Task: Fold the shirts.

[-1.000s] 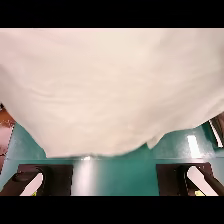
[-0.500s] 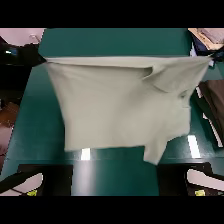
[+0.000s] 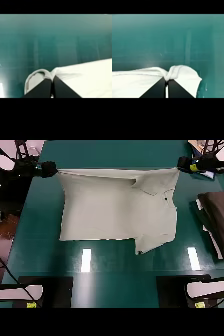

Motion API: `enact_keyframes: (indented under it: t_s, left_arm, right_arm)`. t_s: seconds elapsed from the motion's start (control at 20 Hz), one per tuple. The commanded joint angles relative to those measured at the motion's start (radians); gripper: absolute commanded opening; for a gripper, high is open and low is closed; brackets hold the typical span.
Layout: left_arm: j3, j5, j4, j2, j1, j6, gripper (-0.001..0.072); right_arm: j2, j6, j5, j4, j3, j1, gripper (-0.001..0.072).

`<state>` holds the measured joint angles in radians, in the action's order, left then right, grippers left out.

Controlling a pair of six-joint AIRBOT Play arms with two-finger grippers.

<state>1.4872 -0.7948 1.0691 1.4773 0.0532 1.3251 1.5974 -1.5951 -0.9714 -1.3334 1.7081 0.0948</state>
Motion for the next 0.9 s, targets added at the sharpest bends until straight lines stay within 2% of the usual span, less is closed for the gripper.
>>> enact_keyframes:
  t_s: [0.0,0.2,0.3,0.5,0.75,0.8,0.85]
  left_arm:
    - [-0.001,-0.012,0.030,0.028,0.001,-0.072,0.0024]
    - [-0.002,-0.217,0.166,0.029,0.001,-0.077,0.0024]
    - [-0.028,-0.273,0.204,0.029,0.001,-0.077,0.0024]
    - [-0.137,-0.240,0.204,0.031,0.001,-0.076,0.0024]
    - [-0.208,-0.247,0.203,0.031,0.000,-0.065,0.0026]
    - [-0.208,-0.256,0.204,0.031,0.001,-0.064,0.0156]
    - [-0.207,-0.259,0.203,0.031,0.001,-0.045,0.0438]
  right_arm:
    - [0.024,0.003,0.016,-0.032,-0.002,-0.012,0.0011]
    - [0.023,0.019,-0.240,-0.137,-0.009,-0.012,0.0011]
    - [0.023,0.024,-0.310,-0.136,-0.049,-0.012,0.0011]
    - [0.023,0.024,-0.290,-0.128,-0.183,-0.026,0.0011]
    - [0.023,0.024,-0.274,-0.092,-0.227,-0.037,0.0016]
    - [0.023,0.024,-0.279,-0.066,-0.227,-0.037,0.0021]
    - [0.023,0.026,-0.288,-0.034,-0.226,-0.036,0.0123]
